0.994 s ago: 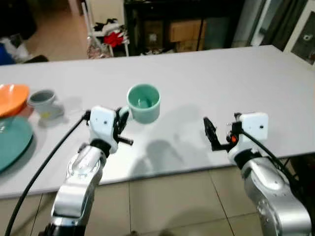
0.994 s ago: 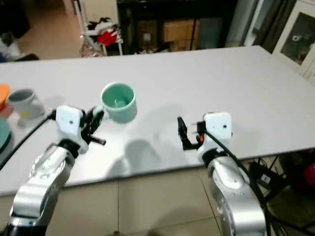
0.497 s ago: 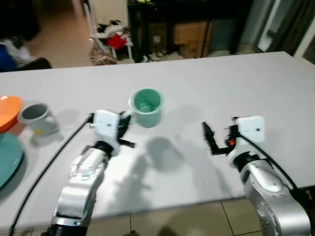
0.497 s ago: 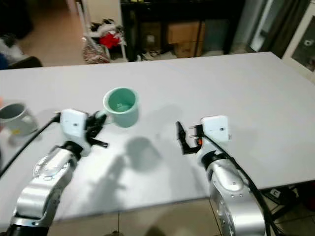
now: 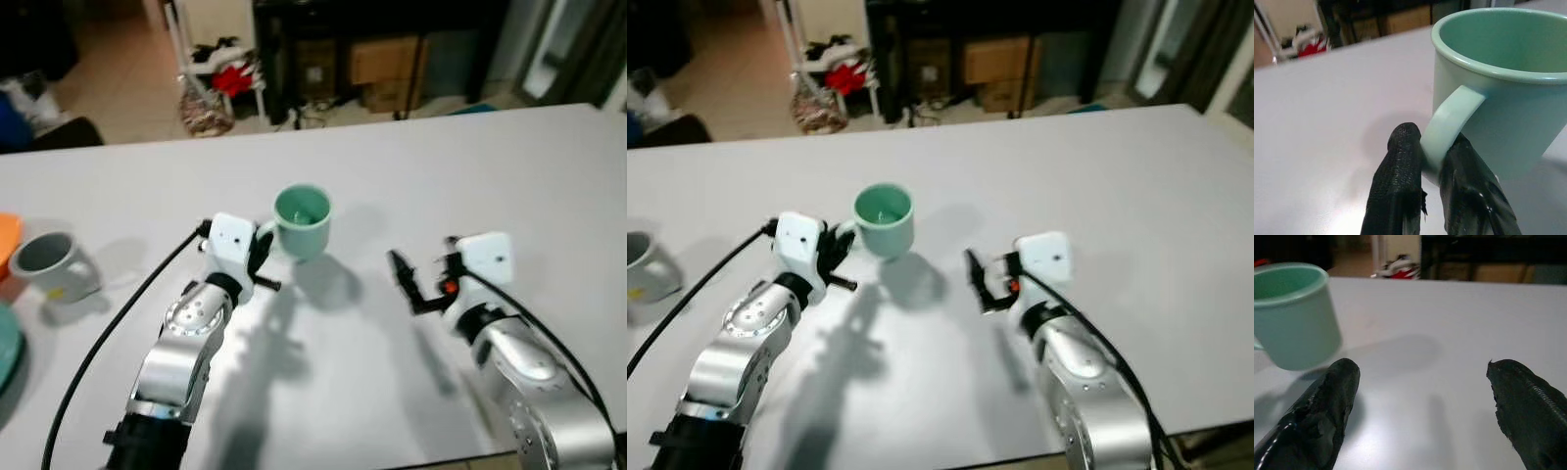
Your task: Setting the table
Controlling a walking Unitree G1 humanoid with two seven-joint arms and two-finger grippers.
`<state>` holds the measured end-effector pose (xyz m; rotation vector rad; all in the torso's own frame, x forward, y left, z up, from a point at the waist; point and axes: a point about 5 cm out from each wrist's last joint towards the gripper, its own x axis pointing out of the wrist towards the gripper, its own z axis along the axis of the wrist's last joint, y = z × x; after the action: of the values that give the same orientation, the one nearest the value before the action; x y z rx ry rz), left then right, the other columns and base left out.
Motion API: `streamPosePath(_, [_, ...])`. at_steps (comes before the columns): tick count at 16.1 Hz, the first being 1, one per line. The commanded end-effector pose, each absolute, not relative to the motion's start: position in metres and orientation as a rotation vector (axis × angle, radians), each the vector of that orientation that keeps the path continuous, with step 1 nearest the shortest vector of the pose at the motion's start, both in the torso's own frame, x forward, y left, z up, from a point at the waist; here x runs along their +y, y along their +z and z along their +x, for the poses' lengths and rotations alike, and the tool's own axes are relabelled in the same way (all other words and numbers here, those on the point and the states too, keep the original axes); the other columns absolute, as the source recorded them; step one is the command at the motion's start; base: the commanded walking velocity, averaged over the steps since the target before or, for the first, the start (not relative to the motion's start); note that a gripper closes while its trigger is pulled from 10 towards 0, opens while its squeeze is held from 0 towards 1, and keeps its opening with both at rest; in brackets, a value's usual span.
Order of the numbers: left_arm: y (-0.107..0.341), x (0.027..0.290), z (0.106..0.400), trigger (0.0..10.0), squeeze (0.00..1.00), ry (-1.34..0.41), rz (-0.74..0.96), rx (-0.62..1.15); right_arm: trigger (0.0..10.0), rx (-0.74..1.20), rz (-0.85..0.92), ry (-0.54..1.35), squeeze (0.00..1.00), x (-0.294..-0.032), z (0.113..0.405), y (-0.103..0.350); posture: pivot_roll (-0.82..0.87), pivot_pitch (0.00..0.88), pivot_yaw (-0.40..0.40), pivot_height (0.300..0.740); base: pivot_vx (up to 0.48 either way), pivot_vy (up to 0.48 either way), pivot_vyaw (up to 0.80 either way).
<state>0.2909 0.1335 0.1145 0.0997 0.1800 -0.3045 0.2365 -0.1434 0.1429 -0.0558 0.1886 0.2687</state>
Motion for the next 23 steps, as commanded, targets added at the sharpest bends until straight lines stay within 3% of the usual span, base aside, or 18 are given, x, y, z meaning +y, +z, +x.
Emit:
streamPosePath(1, [0.115, 0.133, 0.297, 10.0, 0.00, -0.301, 0.091, 0.210, 10.0, 0.211, -0.047, 0.307, 0.00, -0.141, 0.236, 0.141, 0.05, 0.000, 0.081, 0.727, 0.000, 0.000, 0.00])
streamPosePath(5, [0.106, 0.130, 0.306, 10.0, 0.00, -0.296, 0.076, 0.281, 10.0, 0.244, -0.080, 0.370, 0.00, -0.141, 0.236, 0.139, 0.06, 0.000, 0.077, 0.727, 0.000, 0.000, 0.00])
streamPosePath(12, [0.101, 0.134, 0.325, 10.0, 0.00, -0.202, 0.083, 0.300, 10.0, 0.272, -0.118, 0.705, 0.00, -0.125, 0.213, 0.141, 0.06, 0.000, 0.087, 0.727, 0.000, 0.000, 0.00])
streamPosePath(15, [0.098, 0.132, 0.324, 10.0, 0.03, -0.223, 0.076, 0.299, 10.0, 0.281, -0.110, 0.735, 0.00, -0.123, 0.211, 0.140, 0.06, 0.000, 0.086, 0.727, 0.000, 0.000, 0.00])
streamPosePath(16, [0.098, 0.133, 0.324, 10.0, 1.00, -0.222, 0.071, 0.287, 10.0, 0.278, -0.111, 0.735, 0.00, -0.123, 0.211, 0.140, 0.06, 0.000, 0.085, 0.727, 0.000, 0.000, 0.00])
streamPosePath(20, [0.104, 0.142, 0.323, 10.0, 1.00, -0.204, 0.066, 0.251, 10.0, 0.279, -0.115, 0.746, 0.00, -0.123, 0.211, 0.141, 0.06, 0.000, 0.086, 0.727, 0.000, 0.000, 0.00])
streamPosePath(23, [0.113, 0.151, 0.306, 10.0, 1.00, -0.247, 0.026, 0.195, 10.0, 0.276, -0.113, 0.740, 0.00, -0.126, 0.210, 0.142, 0.06, 0.000, 0.087, 0.727, 0.000, 0.000, 0.00])
